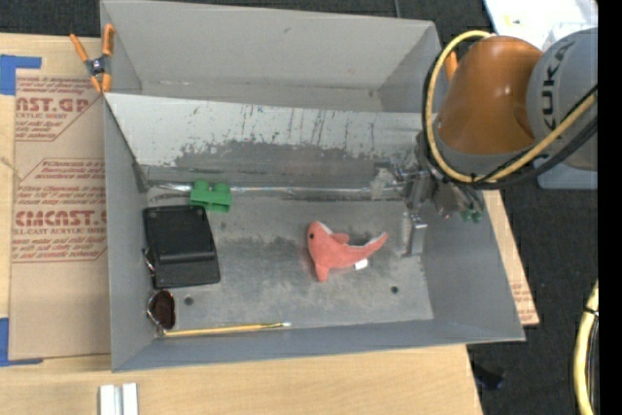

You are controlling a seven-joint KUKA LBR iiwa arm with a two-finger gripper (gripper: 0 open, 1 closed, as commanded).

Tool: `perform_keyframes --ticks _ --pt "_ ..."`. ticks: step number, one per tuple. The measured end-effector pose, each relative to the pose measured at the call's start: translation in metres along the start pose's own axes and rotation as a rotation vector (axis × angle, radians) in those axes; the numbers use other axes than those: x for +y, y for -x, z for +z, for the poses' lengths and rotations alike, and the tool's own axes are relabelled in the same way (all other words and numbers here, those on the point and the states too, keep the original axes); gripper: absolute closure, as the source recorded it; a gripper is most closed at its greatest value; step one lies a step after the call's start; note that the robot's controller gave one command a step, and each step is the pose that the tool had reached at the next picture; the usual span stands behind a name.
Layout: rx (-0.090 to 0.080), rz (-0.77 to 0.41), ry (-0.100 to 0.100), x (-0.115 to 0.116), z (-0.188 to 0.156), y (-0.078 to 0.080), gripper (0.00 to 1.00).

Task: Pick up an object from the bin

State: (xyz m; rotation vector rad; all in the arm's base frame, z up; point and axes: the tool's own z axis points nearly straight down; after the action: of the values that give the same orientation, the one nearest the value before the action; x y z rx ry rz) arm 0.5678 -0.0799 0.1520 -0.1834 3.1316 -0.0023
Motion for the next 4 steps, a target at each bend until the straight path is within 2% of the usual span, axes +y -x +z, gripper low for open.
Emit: perform_keyframes --ticks 1,2,3,4 --pt "-0.006 0.029 -0.002 -0.021 0.043 0.014 0.00" --pt "-0.005 -0.022 0.000 -0.007 0.076 -0.018 0.00" --pt "-0.008 0.116 -0.001 0.014 0.083 -0.016 0.00" --pt "-0.003 0.104 0.000 0.005 0.082 0.018 0.00"
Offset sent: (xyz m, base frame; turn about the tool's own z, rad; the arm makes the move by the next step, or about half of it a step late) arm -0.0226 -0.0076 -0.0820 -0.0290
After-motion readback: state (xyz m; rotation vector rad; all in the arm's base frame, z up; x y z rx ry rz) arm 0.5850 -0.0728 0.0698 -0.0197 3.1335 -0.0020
